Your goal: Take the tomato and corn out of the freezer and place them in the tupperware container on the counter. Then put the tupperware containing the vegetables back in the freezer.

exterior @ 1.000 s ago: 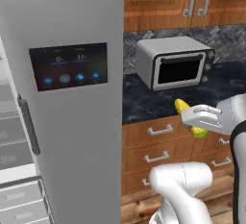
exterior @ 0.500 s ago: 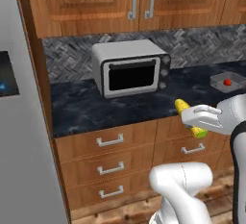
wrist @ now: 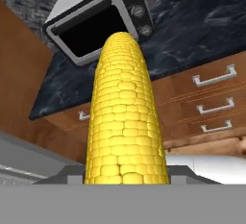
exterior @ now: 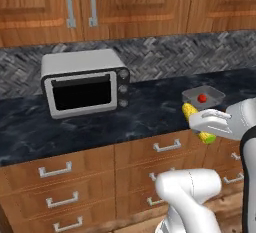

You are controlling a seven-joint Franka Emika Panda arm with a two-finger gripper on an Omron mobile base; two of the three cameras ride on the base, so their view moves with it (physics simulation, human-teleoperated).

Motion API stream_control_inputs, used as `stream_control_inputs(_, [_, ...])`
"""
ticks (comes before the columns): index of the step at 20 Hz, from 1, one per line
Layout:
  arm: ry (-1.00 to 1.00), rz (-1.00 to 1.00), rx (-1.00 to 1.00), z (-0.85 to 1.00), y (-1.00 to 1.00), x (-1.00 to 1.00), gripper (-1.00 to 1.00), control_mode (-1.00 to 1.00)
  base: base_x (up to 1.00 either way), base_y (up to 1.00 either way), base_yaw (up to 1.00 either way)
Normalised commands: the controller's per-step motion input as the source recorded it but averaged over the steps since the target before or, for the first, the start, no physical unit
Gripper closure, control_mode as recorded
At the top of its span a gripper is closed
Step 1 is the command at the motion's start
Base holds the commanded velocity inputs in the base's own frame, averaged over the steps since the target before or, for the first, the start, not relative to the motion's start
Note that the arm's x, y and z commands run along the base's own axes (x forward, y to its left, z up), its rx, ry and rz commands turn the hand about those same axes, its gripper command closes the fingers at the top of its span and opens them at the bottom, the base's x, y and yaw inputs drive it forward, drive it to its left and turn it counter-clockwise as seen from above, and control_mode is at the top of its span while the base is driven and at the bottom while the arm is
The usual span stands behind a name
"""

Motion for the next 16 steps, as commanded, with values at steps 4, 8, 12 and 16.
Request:
stream_control_inputs(4, [0.00, 0.00, 0.00, 0.00, 0.00, 0.00, 1.00, 1.00, 0.61, -1.00, 0.00])
stream_control_inputs(8, [0.00, 0.00, 0.00, 0.00, 0.00, 0.00, 1.00, 1.00, 0.45, -1.00, 0.00])
stream_control_inputs(12, [0.00, 0.00, 0.00, 0.00, 0.00, 0.00, 1.00, 1.00, 0.61, -1.00, 0.00])
stream_control_inputs(16, [0.00, 0.00, 0.00, 0.00, 0.00, 0.00, 1.00, 1.00, 0.92, -0.68, 0.00])
